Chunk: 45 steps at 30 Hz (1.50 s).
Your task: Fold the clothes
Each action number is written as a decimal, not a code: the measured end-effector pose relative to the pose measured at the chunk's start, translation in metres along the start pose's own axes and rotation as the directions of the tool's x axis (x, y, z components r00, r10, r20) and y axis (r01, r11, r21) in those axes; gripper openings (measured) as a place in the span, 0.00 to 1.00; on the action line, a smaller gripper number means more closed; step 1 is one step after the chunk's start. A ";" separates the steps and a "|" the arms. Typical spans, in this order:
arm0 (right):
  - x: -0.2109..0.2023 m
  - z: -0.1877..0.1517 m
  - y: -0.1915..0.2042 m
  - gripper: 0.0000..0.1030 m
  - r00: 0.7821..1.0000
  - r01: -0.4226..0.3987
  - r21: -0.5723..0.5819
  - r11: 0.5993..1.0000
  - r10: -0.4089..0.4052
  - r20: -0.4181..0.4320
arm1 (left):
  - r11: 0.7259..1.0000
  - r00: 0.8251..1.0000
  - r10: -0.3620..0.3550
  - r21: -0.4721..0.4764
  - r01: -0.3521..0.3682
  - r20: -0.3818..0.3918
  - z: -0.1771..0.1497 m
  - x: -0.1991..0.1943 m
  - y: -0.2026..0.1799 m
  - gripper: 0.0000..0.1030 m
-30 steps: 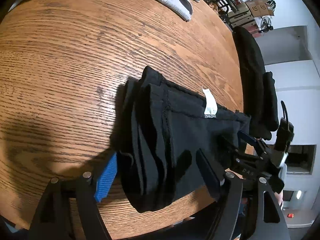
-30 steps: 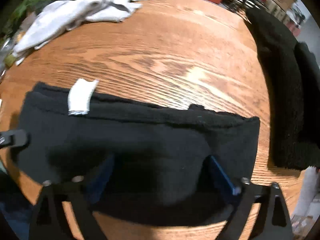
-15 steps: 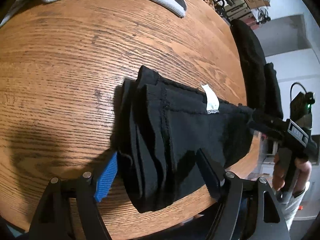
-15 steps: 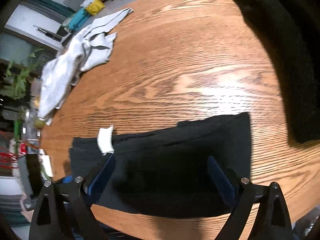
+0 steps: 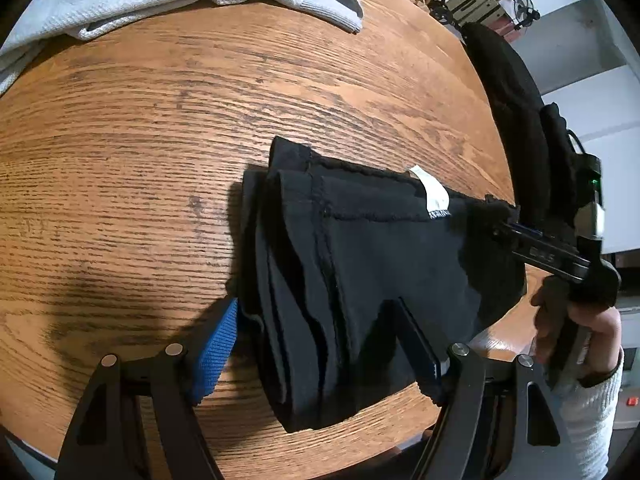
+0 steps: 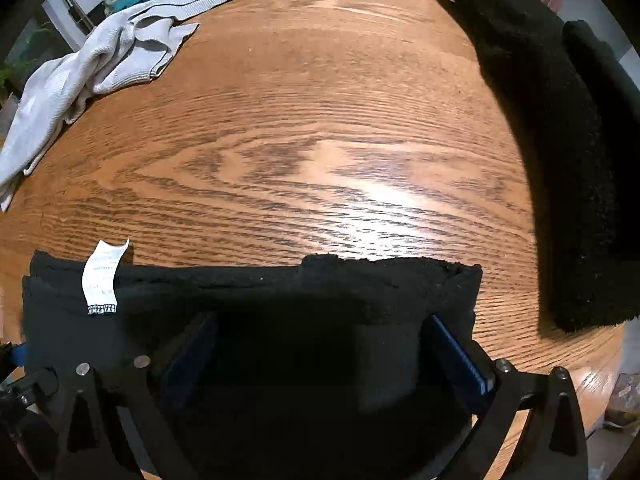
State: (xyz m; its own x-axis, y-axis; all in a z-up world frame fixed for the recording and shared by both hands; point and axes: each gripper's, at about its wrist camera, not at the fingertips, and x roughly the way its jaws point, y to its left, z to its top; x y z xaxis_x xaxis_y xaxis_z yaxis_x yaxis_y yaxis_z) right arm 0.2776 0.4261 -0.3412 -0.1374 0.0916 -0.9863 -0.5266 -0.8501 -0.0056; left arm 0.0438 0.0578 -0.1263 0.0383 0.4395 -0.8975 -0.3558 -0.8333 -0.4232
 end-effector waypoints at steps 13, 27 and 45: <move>-0.033 -0.084 0.018 0.96 0.976 0.007 -0.080 0.997 0.010 0.216 | 0.998 0.998 0.056 -0.028 -0.055 0.016 -0.018 -0.002 0.000 0.75; -0.031 -0.083 0.033 1.00 0.973 -0.090 -0.143 0.986 0.118 0.201 | 0.999 0.999 0.032 -0.023 -0.032 0.029 -0.024 -0.007 -0.006 0.75; -0.012 -0.089 0.043 1.00 0.980 -0.024 -0.139 0.990 0.051 0.191 | 0.989 0.995 0.087 0.114 -0.092 0.047 -0.022 0.002 -0.018 0.84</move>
State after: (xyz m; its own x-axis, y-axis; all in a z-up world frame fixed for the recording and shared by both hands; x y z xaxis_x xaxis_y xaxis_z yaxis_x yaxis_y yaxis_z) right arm 0.3316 0.3422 -0.3444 -0.3218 0.1455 -0.9356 -0.4014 -0.9159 -0.0044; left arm 0.0712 0.0658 -0.1236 -0.0369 0.3808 -0.9239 -0.4617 -0.8265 -0.3222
